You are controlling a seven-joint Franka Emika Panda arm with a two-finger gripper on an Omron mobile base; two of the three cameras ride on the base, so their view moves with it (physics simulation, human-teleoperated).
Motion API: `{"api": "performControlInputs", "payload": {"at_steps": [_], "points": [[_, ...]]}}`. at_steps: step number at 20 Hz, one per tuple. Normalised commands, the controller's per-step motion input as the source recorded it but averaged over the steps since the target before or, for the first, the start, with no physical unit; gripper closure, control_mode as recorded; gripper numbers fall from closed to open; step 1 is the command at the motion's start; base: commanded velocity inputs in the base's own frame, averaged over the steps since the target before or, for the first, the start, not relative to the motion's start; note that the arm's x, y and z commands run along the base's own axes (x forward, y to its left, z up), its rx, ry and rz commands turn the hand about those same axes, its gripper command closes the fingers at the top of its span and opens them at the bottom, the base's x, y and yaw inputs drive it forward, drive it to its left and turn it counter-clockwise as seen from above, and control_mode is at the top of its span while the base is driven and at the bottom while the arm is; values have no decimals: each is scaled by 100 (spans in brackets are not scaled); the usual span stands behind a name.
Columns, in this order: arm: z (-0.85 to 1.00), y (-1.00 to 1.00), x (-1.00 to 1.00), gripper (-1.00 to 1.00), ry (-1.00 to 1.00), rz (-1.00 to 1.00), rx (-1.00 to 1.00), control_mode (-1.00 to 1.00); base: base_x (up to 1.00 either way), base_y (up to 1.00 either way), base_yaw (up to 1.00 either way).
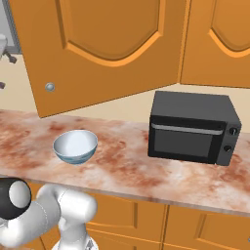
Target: Open the cabinet and setup a tea strainer by placing it in the bowl upright.
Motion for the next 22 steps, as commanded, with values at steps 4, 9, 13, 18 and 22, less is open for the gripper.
{"api": "performControlInputs", "payload": {"at_steps": [4,9,13,18,22], "points": [[-41,-9,50,-100,39,-4,-42,-100,0,0,0],[-63,-20,12,-100,21,-4,-27,-100,0,0,0],[-49,-26,21,-100,26,0,-21,-100,0,0,0],[-21,-36,15,-100,26,0,-21,-100,0,0,0],[-2,-36,11,-100,22,0,-22,-100,0,0,0]]}}
